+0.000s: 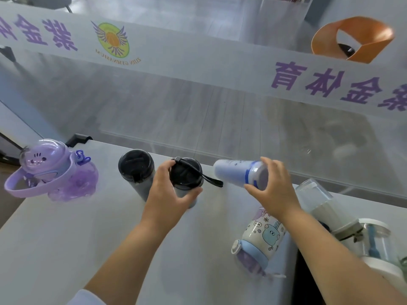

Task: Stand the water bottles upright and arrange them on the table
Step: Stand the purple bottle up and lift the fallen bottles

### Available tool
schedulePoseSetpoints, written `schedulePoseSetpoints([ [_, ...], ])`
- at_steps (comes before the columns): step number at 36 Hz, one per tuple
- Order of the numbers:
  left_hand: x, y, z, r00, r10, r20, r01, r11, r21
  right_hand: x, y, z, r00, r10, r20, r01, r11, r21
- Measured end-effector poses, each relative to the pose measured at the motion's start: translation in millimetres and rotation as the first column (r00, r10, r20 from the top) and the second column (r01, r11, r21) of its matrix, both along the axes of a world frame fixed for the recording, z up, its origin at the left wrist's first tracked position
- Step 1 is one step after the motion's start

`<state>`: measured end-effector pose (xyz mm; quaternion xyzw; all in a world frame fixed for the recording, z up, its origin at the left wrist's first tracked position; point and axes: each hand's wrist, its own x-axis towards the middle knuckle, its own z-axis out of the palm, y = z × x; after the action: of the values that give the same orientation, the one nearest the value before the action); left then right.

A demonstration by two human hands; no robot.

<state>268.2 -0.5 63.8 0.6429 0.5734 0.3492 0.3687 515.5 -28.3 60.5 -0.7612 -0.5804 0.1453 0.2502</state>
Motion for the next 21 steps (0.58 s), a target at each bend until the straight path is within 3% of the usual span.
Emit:
schedulePoseSetpoints([
  [5,1.1,1.9,1.5,1.0,-0.005,-0.025,0.005,1.0,-0.002,-2.1,8.3,30.7,0.999,0.036,0.017,-0.037,0.999,0.019],
  [14,0.3,0.4,8.0,0.998,-0.012,-0.058,0.012,1.0,-0.001,-10.1,25.5,50.3,0.96,0.239,0.146,-0.191,0.94,-0.282],
  [21,-3.5,8.8,18.9,0.983,-0.093,-0.159,0.081,0.993,-0.082,-17.8,22.1,49.2,0.947,0.294,0.129,-0.248,0.925,-0.288],
])
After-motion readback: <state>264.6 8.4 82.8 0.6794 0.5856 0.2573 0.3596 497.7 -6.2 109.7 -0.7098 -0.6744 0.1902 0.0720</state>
